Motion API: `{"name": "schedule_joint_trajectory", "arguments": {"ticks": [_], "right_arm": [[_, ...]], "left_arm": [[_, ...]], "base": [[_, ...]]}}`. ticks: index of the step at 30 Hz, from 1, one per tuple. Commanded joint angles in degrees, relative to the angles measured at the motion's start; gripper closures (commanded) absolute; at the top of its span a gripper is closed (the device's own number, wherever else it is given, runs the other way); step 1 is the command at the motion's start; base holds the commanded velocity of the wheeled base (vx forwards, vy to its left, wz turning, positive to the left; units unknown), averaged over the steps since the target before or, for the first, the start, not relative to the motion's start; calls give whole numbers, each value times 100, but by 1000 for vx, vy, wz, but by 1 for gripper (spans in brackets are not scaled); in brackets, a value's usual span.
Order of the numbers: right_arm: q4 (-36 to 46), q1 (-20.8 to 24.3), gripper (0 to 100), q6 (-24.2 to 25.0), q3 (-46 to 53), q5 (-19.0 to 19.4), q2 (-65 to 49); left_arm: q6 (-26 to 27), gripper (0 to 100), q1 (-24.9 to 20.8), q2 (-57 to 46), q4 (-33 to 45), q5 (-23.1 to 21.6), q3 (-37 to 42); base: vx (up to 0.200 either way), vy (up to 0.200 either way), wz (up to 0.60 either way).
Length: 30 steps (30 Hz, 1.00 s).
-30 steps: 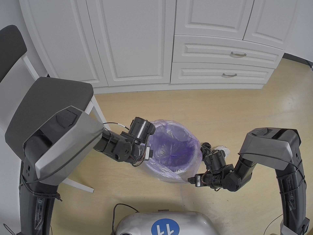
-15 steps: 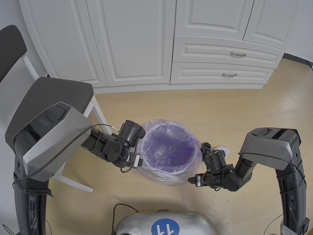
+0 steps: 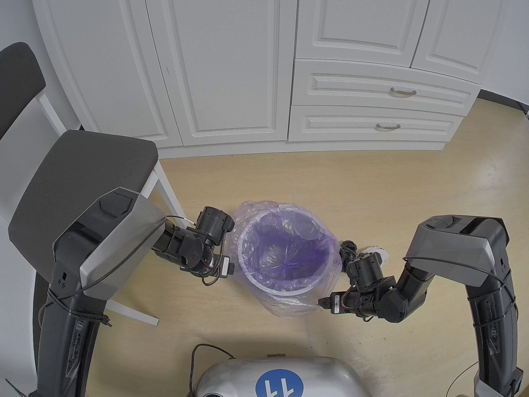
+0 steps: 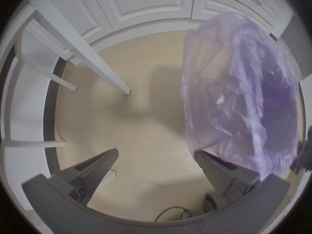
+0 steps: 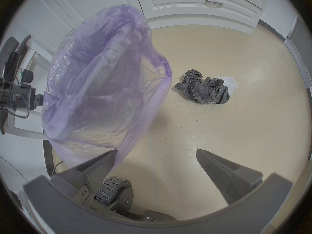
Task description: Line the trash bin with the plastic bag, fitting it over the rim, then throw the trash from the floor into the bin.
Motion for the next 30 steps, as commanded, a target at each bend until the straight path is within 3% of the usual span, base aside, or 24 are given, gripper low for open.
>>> {"name": "schedule_joint_trajectory", "arguments": {"ticks": [1, 6, 11, 21, 30], "right_arm": [[-4, -16, 0, 28, -21, 1, 15], [-13, -34, 0, 45, -56, -17, 42], [-22, -122, 0, 45, -65, -69, 33], [-321, -394, 0, 1, -73, -166, 51], [-330, -579, 0, 1, -117, -166, 33]], "left_arm": [[-406, 0, 223, 699, 24, -54, -825], [-766, 0, 276, 1147, 138, -63, -1581], [-784, 0, 276, 1428, 507, 16, -2135], [-784, 0, 276, 1613, 1333, 16, -2484], [-801, 0, 294, 1595, 1421, 139, -2484]], "base": [[0, 0, 0], [0, 0, 0], [0, 0, 0], [0, 0, 0], [0, 0, 0]]}}
